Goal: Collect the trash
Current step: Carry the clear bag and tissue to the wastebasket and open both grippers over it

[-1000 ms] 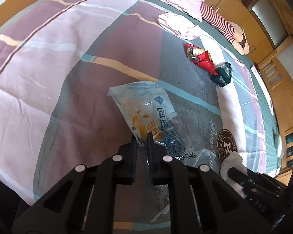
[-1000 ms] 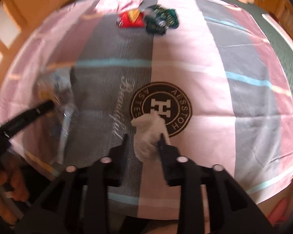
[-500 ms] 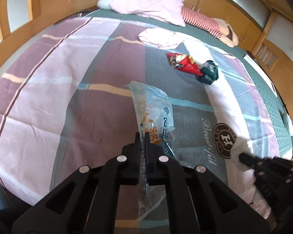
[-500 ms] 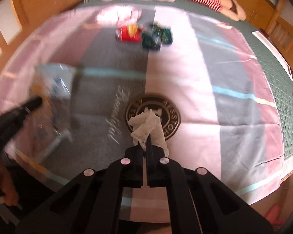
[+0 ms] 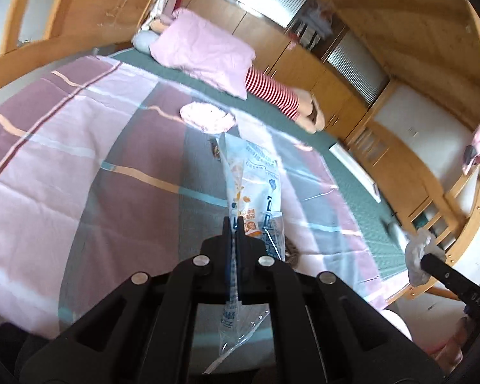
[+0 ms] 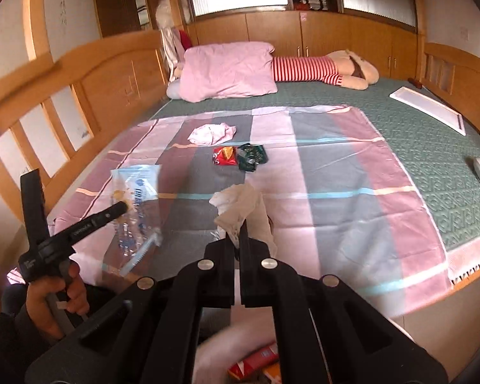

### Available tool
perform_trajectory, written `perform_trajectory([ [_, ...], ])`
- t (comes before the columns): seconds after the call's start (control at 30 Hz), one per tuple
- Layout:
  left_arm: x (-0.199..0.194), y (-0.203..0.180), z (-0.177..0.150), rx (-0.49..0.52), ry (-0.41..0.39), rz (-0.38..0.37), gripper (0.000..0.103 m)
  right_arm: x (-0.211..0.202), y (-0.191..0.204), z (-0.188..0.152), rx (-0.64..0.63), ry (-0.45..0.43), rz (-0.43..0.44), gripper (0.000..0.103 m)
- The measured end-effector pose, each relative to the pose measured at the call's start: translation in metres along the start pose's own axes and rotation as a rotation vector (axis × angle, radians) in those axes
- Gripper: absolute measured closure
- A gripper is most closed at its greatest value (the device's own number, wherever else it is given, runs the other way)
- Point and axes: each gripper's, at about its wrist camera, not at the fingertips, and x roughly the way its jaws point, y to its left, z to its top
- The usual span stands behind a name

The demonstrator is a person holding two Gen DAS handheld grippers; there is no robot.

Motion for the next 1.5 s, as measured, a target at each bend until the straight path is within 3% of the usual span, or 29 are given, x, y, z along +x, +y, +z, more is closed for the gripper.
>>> perform_trajectory([
  [0.17,-0.029,-0.032,-0.02,0.073,0.01,0.009,0.1,-0.023,-0.025,-0.028,0.043,0.05,-0.004,0.1],
  [0.3,-0.053,-0.072,-0.034,0.184,-0.001,-0.037,0.1,-0.034,-0.038,-0.054,0.046,0.102,-0.048,0.1],
  [0.5,-0.074,-0.108,-0.053,0.25,0.016,-0.117,0.1,-0.022,-0.045,-0.091,0.072,0.287,-0.047,0.098],
  [0.57,-0.079,-0.113,-0.059,0.265,0.018,-0.122,0.1,-0.013,-0.043,-0.104,0.044,0.389,-0.043,0.078],
  [0.6,-0.079,-0.114,-0.059,0.267,0.02,-0.123,0.1,-0.013,-0.041,-0.109,0.025,0.417,-0.049,0.061],
  [0.63,-0.081,-0.115,-0.061,0.269,0.023,-0.126,0.1,-0.016,-0.041,-0.112,0.011,0.421,-0.057,0.053],
  [0.77,-0.079,-0.115,-0.066,0.26,0.043,-0.137,0.1,-0.04,-0.061,-0.104,0.082,0.344,-0.075,0.052],
  [0.87,-0.073,-0.122,-0.073,0.283,0.076,-0.161,0.1,-0.064,-0.082,-0.087,0.185,0.217,-0.102,0.052],
  [1.03,-0.063,-0.159,-0.105,0.409,0.18,-0.331,0.1,-0.114,-0.1,-0.072,0.282,-0.041,-0.136,0.052],
  [1.13,-0.059,-0.185,-0.13,0.498,0.244,-0.437,0.1,-0.131,-0.105,-0.069,0.31,-0.124,-0.13,0.052],
  [1.27,-0.052,-0.211,-0.161,0.618,0.297,-0.466,0.099,-0.136,-0.109,-0.07,0.33,-0.154,-0.117,0.052],
  [1.3,-0.05,-0.215,-0.167,0.636,0.306,-0.467,0.096,-0.137,-0.11,-0.071,0.333,-0.153,-0.117,0.052],
  [1.37,-0.049,-0.216,-0.172,0.65,0.315,-0.462,0.075,-0.135,-0.111,-0.071,0.339,-0.151,-0.113,0.052],
  [1.4,-0.05,-0.216,-0.171,0.651,0.304,-0.452,0.054,-0.134,-0.111,-0.071,0.342,-0.149,-0.11,0.052],
  [1.43,-0.052,-0.215,-0.17,0.647,0.29,-0.446,0.045,-0.133,-0.111,-0.072,0.343,-0.146,-0.107,0.052],
  [1.5,-0.055,-0.21,-0.163,0.618,0.27,-0.447,0.04,-0.133,-0.11,-0.071,0.342,-0.141,-0.106,0.051],
])
